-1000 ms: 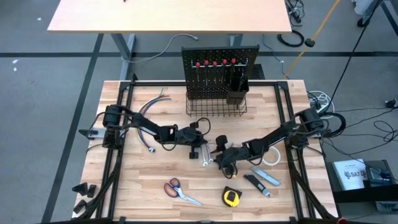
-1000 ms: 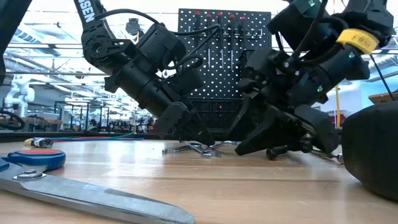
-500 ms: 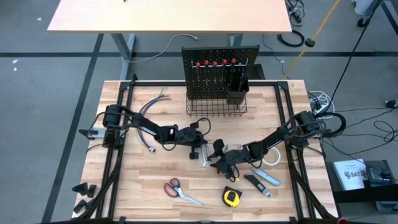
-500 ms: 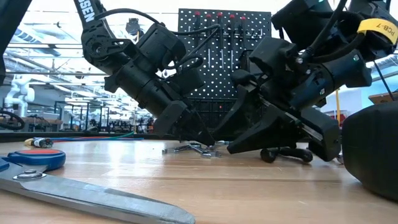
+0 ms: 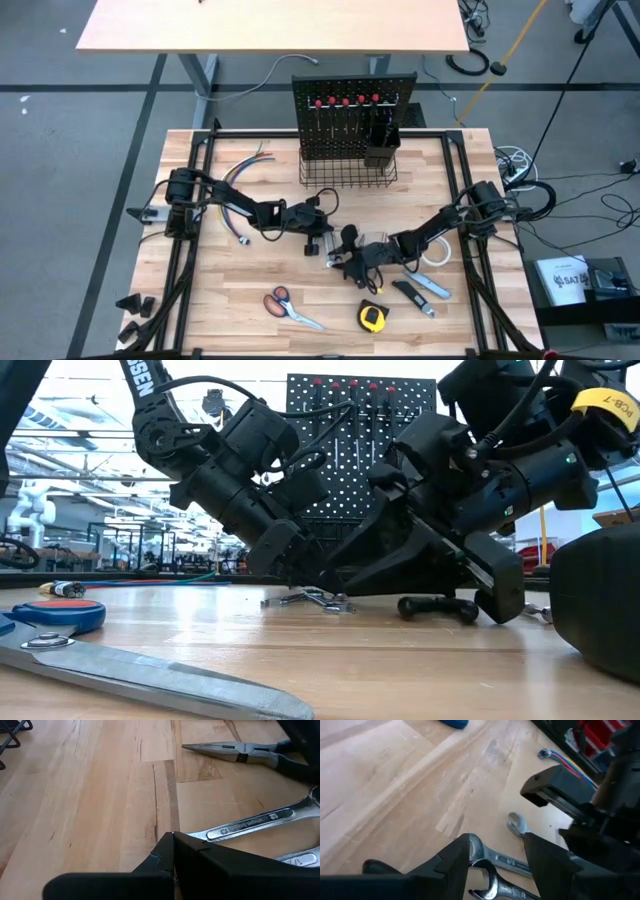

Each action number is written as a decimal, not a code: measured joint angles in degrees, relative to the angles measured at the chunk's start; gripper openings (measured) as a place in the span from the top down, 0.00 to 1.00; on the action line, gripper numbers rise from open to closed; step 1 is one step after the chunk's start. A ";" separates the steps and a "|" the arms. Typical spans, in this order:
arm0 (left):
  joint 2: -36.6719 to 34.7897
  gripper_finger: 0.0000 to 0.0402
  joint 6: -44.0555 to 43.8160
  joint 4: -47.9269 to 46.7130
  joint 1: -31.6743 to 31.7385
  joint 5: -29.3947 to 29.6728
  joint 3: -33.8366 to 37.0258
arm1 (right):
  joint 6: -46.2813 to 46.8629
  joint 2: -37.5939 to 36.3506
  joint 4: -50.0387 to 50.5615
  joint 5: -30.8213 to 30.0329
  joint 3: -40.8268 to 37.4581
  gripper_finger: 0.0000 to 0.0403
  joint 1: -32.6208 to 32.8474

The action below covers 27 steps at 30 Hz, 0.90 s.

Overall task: Hang tools onto peg board
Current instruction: Put the wrench into the black bin on the pegboard

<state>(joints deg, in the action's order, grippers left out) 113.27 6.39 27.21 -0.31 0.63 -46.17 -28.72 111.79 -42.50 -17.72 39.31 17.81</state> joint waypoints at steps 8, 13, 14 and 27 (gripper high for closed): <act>0.00 1.00 0.02 -0.04 0.00 -0.40 0.00 | -1.86 0.02 1.39 -2.79 -0.01 0.55 0.14; 0.00 1.00 0.37 -0.08 0.01 -1.37 0.00 | -5.82 -0.01 1.31 -9.10 0.00 0.55 1.38; 0.00 1.00 0.37 -0.06 0.01 -1.38 0.00 | -6.55 -0.10 1.25 -10.83 0.00 0.55 1.59; -0.02 1.00 0.39 0.02 0.01 -1.79 0.00 | -7.76 -0.15 0.66 -13.85 0.00 0.55 1.74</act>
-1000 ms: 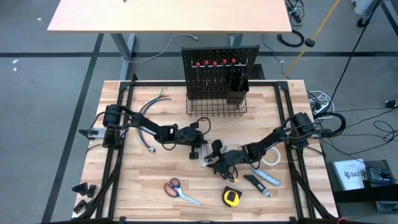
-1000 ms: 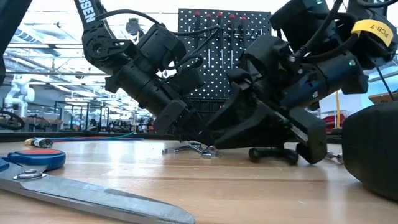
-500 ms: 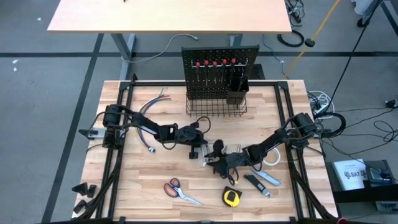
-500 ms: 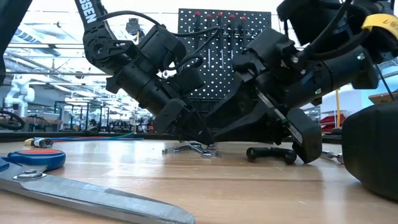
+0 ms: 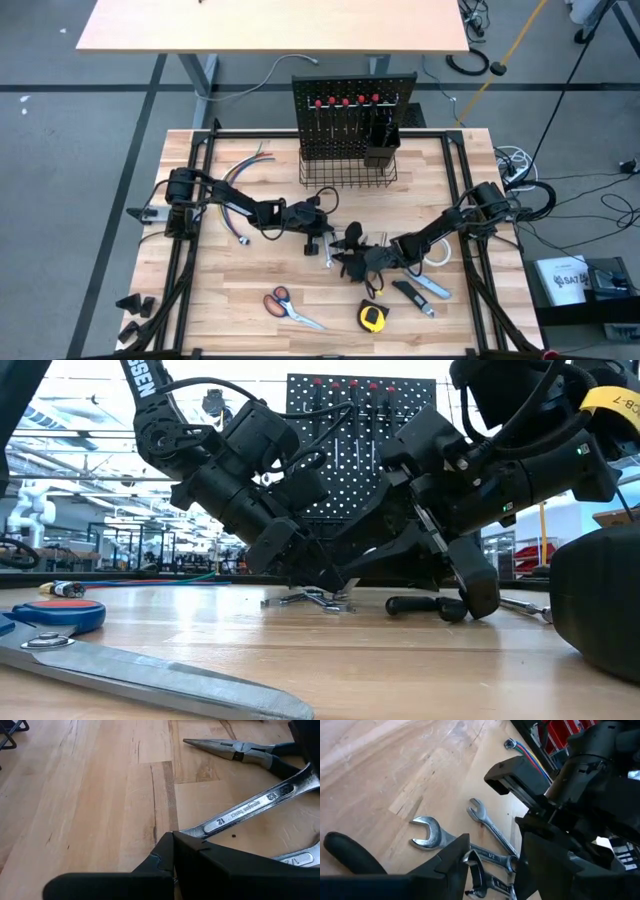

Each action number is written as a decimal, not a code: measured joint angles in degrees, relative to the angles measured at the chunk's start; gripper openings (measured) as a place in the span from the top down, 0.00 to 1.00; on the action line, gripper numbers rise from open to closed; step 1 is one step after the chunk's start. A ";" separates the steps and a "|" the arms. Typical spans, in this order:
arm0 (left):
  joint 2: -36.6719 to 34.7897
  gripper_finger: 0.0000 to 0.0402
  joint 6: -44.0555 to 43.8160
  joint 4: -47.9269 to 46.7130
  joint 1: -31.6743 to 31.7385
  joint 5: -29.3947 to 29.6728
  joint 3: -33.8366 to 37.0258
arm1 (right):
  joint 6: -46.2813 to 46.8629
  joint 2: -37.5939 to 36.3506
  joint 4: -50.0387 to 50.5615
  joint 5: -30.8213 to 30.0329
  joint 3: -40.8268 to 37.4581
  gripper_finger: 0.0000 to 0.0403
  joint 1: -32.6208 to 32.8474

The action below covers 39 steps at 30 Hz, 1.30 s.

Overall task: Hang tools onto peg board
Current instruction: Put the wrench into the black bin on the pegboard

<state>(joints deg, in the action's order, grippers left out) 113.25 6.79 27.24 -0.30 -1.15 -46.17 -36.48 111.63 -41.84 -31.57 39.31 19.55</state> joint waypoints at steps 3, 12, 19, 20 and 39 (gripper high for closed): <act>0.00 1.00 0.00 0.05 0.00 -0.29 0.00 | 0.79 0.00 0.14 0.00 0.00 0.58 -0.30; 0.00 1.00 0.91 0.10 -0.07 -2.08 0.00 | 2.35 0.01 0.75 -0.24 0.23 0.83 -0.74; 0.00 0.98 1.10 0.73 -0.24 -0.05 0.09 | 2.73 0.13 1.05 -1.33 2.14 0.98 -0.72; 0.02 0.97 1.09 1.08 -0.24 0.12 0.09 | 2.83 0.15 1.09 -1.31 2.37 0.98 -0.72; -15.11 0.61 0.74 -4.23 -0.39 2.60 2.24 | 30.36 -23.97 24.91 -8.12 2.64 1.00 1.78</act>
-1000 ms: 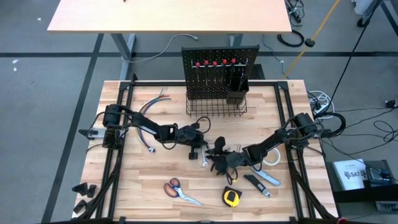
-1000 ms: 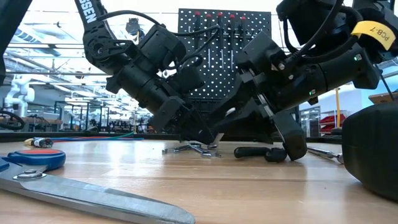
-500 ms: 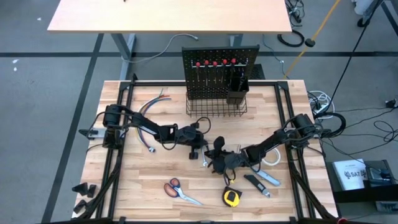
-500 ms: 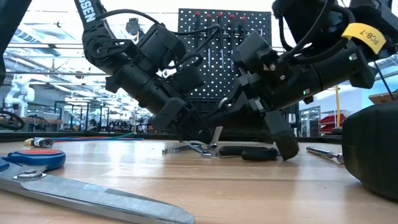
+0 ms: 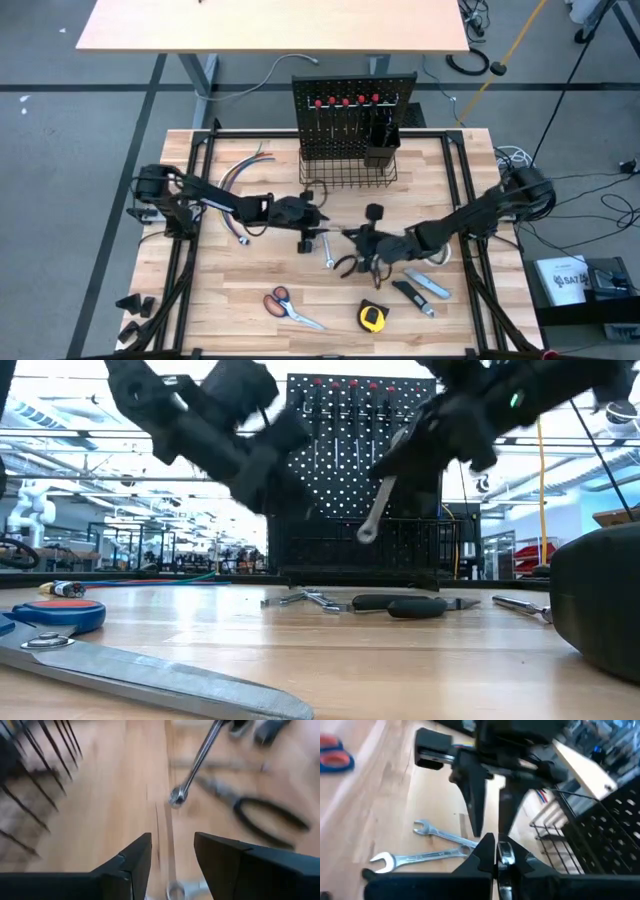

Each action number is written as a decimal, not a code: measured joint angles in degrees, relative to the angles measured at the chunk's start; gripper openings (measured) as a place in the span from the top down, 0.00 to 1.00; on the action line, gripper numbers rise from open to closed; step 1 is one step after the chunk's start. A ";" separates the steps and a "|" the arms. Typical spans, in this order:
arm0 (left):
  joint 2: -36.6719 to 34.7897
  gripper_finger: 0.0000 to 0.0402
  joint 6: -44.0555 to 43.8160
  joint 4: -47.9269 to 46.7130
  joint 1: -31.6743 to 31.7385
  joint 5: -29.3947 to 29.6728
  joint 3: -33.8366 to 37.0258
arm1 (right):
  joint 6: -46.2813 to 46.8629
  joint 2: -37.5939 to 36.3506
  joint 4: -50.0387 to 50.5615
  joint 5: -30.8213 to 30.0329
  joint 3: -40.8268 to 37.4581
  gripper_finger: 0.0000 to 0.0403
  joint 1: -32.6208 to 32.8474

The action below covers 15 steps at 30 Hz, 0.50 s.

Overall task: Hang tools onto peg board
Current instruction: Put the wrench into the black bin on the pegboard

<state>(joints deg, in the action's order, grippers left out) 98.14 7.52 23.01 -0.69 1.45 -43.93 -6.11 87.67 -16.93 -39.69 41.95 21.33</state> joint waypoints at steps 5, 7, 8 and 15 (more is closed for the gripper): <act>-2.70 0.61 0.81 0.88 -0.30 0.09 3.28 | 7.28 -13.04 10.34 -1.52 0.00 1.00 -1.02; -3.52 0.61 0.80 2.80 -0.30 0.12 4.52 | 7.72 -18.99 11.53 -3.41 0.00 1.00 -1.99; -3.45 0.61 0.76 3.85 -0.30 0.13 5.04 | 7.81 -21.81 11.54 -3.96 0.05 1.00 -2.64; -3.39 0.61 0.48 9.00 -0.52 0.22 7.01 | 14.08 -38.56 16.90 -4.39 3.48 1.00 -10.54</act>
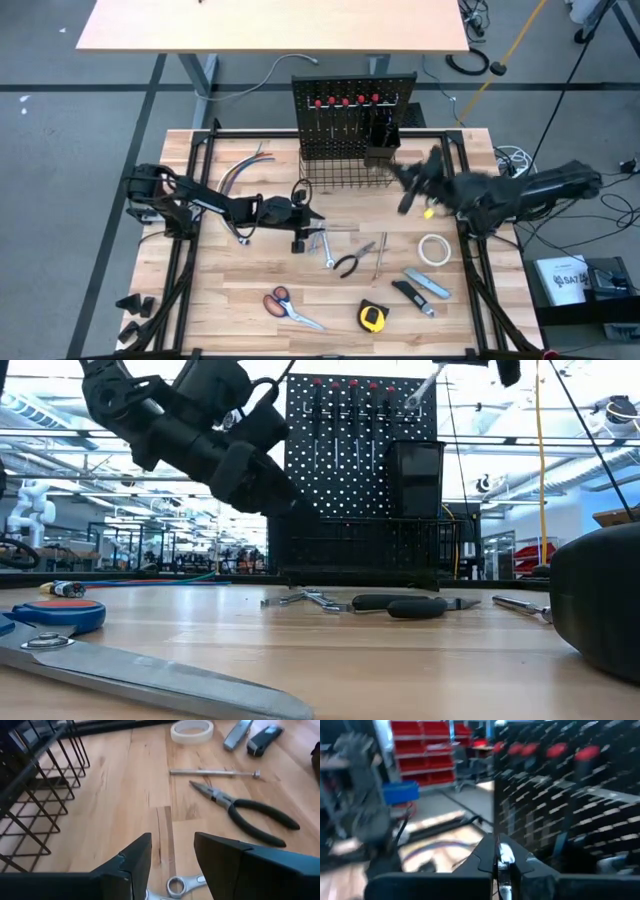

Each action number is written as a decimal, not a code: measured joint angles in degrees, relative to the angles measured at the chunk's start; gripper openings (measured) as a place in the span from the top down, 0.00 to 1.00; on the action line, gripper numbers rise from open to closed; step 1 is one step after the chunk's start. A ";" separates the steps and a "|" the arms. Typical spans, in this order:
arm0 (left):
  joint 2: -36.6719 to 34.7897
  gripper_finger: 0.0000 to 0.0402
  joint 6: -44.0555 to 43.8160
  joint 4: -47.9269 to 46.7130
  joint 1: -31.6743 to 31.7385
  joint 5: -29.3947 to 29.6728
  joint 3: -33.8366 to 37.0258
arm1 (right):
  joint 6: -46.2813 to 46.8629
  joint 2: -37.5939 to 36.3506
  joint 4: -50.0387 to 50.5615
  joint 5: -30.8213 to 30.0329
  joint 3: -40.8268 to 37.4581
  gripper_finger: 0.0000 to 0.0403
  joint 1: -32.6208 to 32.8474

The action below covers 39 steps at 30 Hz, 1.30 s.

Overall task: Hang tools onto peg board
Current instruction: Put the wrench into the black bin on the pegboard

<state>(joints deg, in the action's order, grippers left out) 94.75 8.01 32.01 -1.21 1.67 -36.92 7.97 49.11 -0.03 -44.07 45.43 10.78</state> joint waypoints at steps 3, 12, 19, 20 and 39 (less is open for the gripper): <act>0.03 0.61 -0.06 -0.05 0.00 0.04 0.11 | 3.14 -2.07 7.77 0.32 5.18 1.00 -3.47; -0.02 0.61 -0.19 0.04 -0.24 0.07 0.08 | 13.04 5.98 35.33 1.91 23.93 1.00 -13.53; -0.02 0.61 -0.17 0.02 -1.03 0.09 0.06 | 11.87 13.82 35.43 5.21 27.91 1.00 -20.07; -0.02 0.61 -0.17 0.00 -1.03 0.09 0.06 | 11.87 14.74 35.54 6.23 27.91 1.00 -21.11; -0.04 0.61 -0.15 -1.72 -1.16 0.11 -0.03 | 12.33 22.39 37.60 18.82 27.91 1.00 -30.69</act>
<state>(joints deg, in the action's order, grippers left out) 94.72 7.86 30.28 -2.37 1.78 -36.95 20.30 71.50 37.57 -25.26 73.34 -19.91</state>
